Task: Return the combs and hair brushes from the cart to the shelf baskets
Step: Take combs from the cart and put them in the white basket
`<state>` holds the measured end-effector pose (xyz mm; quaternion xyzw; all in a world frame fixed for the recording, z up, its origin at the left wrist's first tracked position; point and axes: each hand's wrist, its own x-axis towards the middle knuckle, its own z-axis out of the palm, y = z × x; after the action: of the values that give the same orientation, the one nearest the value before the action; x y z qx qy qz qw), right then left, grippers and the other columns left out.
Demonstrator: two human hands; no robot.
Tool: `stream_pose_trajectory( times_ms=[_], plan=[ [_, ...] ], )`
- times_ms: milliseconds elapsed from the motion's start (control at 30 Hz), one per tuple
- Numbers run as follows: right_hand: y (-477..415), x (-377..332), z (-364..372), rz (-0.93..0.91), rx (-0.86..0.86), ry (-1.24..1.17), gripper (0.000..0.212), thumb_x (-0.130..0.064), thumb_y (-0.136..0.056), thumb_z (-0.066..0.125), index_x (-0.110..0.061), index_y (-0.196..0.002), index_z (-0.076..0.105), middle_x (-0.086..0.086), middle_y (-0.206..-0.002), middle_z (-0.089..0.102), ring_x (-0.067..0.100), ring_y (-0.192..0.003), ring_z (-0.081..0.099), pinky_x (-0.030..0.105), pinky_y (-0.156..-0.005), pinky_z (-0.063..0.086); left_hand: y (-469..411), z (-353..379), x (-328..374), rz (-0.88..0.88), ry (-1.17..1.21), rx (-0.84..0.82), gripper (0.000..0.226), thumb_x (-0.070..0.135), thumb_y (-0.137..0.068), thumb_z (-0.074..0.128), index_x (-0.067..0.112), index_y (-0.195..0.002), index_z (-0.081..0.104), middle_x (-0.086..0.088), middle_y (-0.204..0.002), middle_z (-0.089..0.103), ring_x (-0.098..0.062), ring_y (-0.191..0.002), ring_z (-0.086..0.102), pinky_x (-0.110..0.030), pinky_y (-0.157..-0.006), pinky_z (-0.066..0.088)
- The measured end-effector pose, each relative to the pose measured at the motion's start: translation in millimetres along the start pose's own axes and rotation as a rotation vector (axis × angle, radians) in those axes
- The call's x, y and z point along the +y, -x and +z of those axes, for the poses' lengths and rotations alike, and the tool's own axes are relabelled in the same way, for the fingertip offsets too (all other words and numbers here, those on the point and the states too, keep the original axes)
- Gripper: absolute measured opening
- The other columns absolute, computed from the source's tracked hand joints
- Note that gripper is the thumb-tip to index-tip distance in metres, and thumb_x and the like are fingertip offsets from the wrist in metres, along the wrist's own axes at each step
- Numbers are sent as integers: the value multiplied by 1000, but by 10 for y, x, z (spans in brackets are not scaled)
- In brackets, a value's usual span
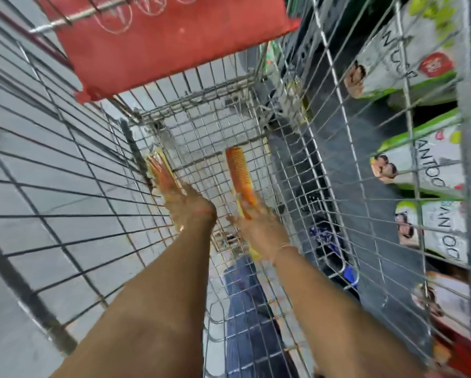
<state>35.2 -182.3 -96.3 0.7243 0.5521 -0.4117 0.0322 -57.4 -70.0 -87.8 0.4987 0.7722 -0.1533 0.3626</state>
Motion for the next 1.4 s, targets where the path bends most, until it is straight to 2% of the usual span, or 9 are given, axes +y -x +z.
stream_pose_trajectory(
  times_ms=[167,400,633,767,1033,1100,1233,1333,1400],
  plan=[
    [11,199,-124,168,291,-267,57,-9,-84,63,-9,-136,39,19,-151,26,36,-137,28,51,-112,32,284,303,-75,470,-301,-2,66,3,-85,48,20,-146,27,-5,-155,27,-32,-134,31,-46,-101,38],
    [-17,217,-159,432,232,-167,59,-26,-83,65,-7,-131,37,17,-132,45,34,-119,44,42,-94,43,237,315,1,83,-91,-18,51,20,-86,58,5,-131,39,-18,-138,39,-35,-129,34,-51,-97,41],
    [214,-97,-147,762,544,-836,18,-17,-86,61,-9,-103,61,7,-110,60,24,-98,60,28,-79,48,386,186,101,-81,475,-61,35,11,-90,49,4,-124,49,-20,-126,60,-34,-115,56,-37,-94,45],
    [558,-429,-206,669,930,-995,10,-15,-88,57,-10,-97,57,9,-99,61,24,-92,57,43,-85,50,825,-80,282,277,496,21,36,16,-97,40,3,-129,48,-20,-124,61,-35,-115,56,-38,-91,44],
    [1660,-1155,-1085,492,1706,-1185,44,-24,-90,55,7,-117,42,-8,-91,57,3,-87,58,18,-75,43,2297,-796,470,1148,494,-12,54,26,-88,32,-15,-119,49,-36,-110,62,-46,-99,59,-38,-80,31],
    [2153,-1110,-1324,469,1980,-1165,42,-10,-89,54,7,-122,35,-17,-93,48,-22,-78,51,0,-73,39,2953,-878,535,1341,486,-132,55,28,-90,32,-15,-120,50,-38,-114,61,-47,-104,59,-40,-84,32],
    [3441,-828,-1620,458,2507,-1106,48,-17,-85,58,-3,-125,37,-1,-94,58,-13,-74,54,9,-74,43,4347,-831,483,1629,330,-496,46,29,-90,38,-8,-110,56,-36,-104,63,-42,-99,60,-40,-78,39],
    [4245,-619,-1597,609,2587,-1022,40,-10,-91,54,-3,-128,42,-4,-107,55,-8,-88,51,-6,-73,34,5072,-622,373,1635,147,-761,33,23,-94,44,-6,-104,55,-37,-108,61,-40,-104,58,-39,-84,43],
    [4778,-398,-1453,664,2547,-1059,20,-9,-90,55,-8,-110,57,7,-105,55,10,-98,48,4,-87,38,5538,-442,213,1626,58,-849,15,18,-95,44,5,-99,51,-34,-111,61,-39,-106,58,-37,-85,43]
  ],
)
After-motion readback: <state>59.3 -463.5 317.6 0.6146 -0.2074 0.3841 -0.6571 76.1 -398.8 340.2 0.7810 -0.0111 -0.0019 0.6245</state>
